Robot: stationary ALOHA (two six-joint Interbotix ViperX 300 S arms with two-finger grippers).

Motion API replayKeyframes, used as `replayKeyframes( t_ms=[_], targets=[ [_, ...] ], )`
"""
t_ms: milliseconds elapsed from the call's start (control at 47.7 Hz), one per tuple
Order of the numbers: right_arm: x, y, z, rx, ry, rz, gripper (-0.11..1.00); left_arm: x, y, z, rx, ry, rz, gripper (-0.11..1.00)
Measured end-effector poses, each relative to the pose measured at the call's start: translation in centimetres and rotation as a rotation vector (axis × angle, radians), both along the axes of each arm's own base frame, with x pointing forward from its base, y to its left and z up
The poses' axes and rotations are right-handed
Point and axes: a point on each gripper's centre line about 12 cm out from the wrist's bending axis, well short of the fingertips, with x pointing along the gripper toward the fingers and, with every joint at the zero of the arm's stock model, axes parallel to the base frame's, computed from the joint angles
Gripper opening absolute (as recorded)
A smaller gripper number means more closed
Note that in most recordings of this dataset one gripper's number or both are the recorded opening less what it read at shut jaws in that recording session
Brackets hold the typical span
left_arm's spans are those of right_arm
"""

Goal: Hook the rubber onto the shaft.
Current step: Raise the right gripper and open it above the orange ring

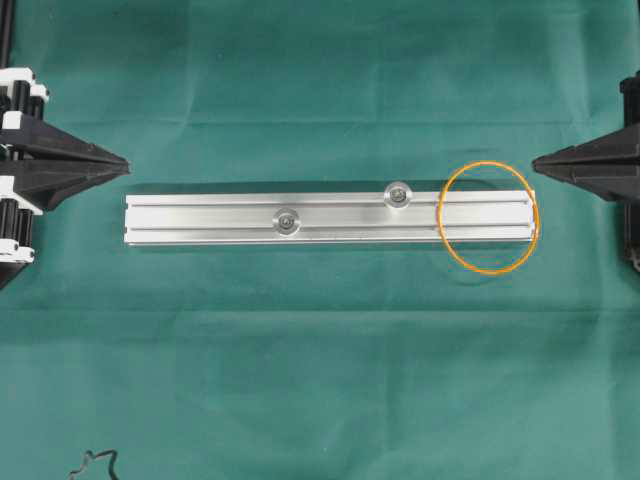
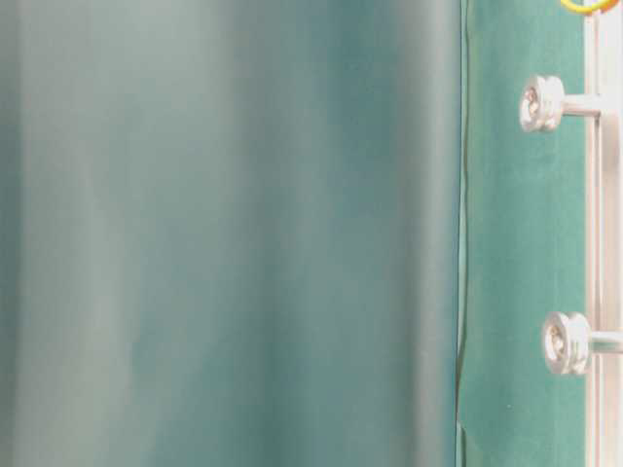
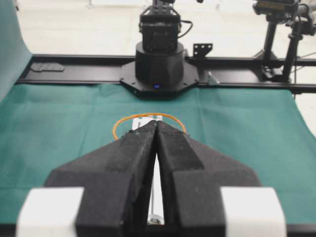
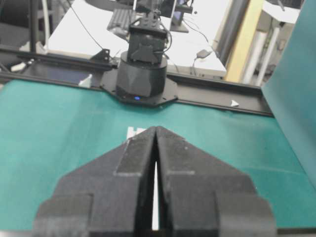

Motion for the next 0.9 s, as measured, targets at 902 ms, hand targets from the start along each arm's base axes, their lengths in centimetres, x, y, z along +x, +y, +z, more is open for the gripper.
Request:
replayKeyframes(
  t_ms=[902],
  targets=[
    [-0.3,0.0,-2.8,0.059,0.614,-0.013,0.03,-0.3,0.1,-2.2,0.021,0.429,0.006,0.00]
  ],
)
